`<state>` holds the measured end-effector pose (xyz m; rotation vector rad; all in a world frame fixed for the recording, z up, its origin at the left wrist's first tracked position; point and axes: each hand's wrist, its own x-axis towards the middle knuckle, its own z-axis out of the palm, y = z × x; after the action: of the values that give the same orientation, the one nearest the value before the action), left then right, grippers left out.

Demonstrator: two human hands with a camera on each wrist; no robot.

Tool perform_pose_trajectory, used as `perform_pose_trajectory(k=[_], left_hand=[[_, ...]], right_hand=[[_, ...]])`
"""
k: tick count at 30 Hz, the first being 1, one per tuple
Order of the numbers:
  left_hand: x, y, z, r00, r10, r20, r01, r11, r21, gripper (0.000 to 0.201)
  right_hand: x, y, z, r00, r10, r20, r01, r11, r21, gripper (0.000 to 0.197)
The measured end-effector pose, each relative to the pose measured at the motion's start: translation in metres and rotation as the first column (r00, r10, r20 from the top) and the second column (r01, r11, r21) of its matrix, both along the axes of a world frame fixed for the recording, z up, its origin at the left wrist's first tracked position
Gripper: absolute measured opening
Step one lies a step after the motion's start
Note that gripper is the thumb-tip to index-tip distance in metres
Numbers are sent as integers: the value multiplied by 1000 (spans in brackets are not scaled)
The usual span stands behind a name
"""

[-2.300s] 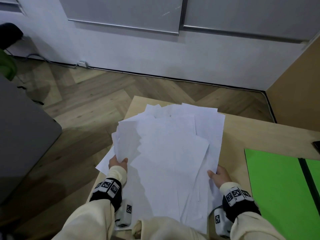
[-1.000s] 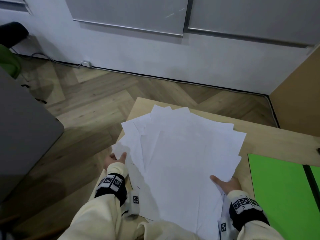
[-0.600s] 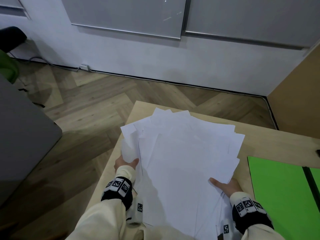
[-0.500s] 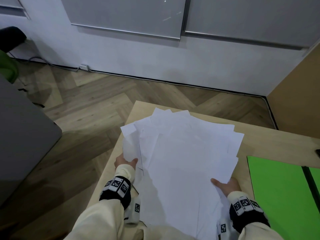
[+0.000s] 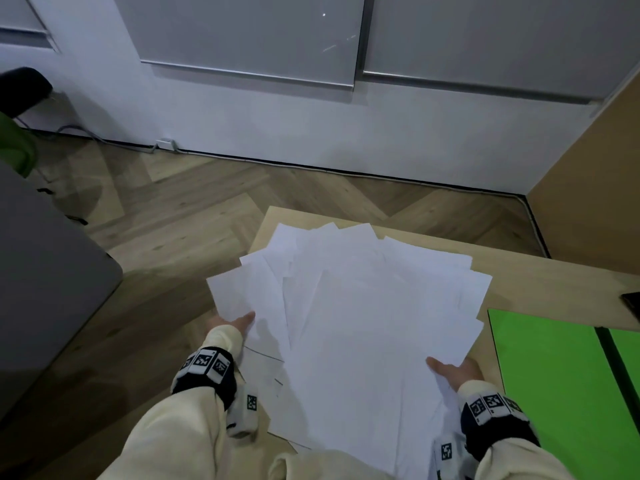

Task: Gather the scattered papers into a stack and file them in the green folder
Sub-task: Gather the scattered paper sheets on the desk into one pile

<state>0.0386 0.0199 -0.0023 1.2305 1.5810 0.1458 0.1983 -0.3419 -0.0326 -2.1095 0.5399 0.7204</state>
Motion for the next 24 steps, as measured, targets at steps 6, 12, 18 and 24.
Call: perform_pose_trajectory(k=[6, 12, 18, 24], left_hand=[[33, 5, -5, 998, -55, 11, 53, 994, 99, 77], [76, 52, -45, 984, -168, -63, 173, 980, 93, 89], [87, 51, -13, 949, -292, -119, 303, 949, 86, 58], [85, 40, -14, 913, -322, -248, 377, 899, 221, 47]], right_hand=[[-10, -3, -1, 998, -63, -4, 63, 997, -49, 61], [-4, -8, -4, 998, -66, -25, 65, 996, -56, 57], [0, -1, -1, 995, -95, -42, 91, 992, -91, 63], [4, 10, -4, 995, -80, -53, 76, 995, -66, 62]])
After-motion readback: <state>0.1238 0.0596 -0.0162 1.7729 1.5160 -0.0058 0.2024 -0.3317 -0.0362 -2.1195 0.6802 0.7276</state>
